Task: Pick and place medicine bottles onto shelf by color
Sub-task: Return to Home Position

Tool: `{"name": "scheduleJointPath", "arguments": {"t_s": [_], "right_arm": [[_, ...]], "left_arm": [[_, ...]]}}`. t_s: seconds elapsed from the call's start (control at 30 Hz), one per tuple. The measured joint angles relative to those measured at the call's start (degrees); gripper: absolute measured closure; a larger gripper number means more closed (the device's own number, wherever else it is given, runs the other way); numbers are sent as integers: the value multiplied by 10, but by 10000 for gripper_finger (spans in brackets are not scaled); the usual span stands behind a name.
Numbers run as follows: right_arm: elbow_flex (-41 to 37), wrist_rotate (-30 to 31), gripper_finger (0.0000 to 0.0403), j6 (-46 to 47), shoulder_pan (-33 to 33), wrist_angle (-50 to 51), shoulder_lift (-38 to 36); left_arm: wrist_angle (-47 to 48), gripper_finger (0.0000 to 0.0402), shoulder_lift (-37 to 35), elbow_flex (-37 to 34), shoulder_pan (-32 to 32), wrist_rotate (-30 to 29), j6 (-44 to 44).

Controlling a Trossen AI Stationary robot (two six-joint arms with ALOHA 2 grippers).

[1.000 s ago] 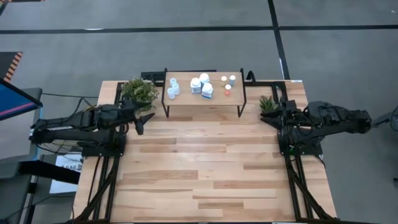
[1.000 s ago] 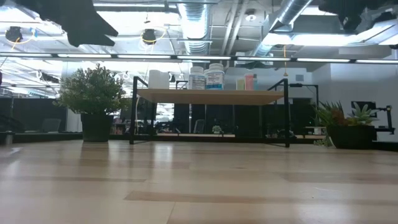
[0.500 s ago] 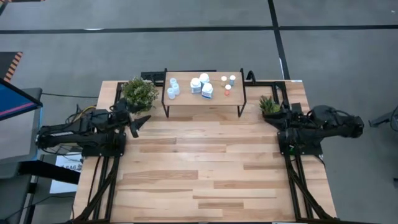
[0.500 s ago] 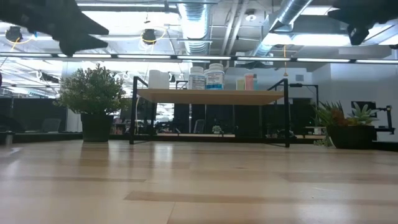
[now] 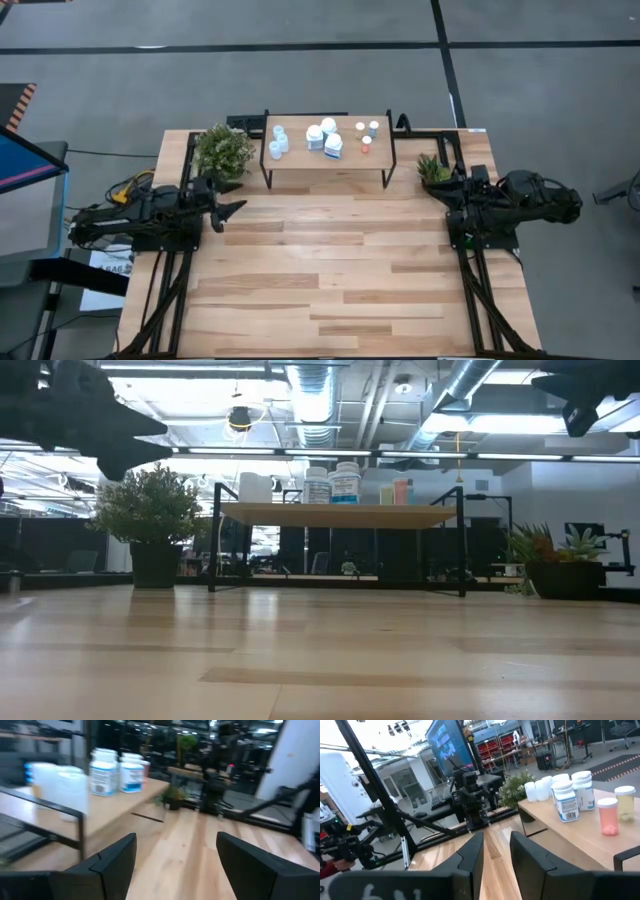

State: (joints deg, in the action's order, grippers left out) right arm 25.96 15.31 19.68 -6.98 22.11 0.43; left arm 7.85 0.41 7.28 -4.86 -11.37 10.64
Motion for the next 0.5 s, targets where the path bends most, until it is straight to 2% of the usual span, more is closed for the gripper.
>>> {"name": "scheduleJointPath", "arguments": {"t_s": [0.23,0.5], "right_arm": [[0,-1,285,3,0,4,-2],[0,-1,285,28,0,20,-2]], "left_arm": [[-102,141,-2,-56,0,74,-4],[-118,141,-1,-67,0,71,-5]]}}
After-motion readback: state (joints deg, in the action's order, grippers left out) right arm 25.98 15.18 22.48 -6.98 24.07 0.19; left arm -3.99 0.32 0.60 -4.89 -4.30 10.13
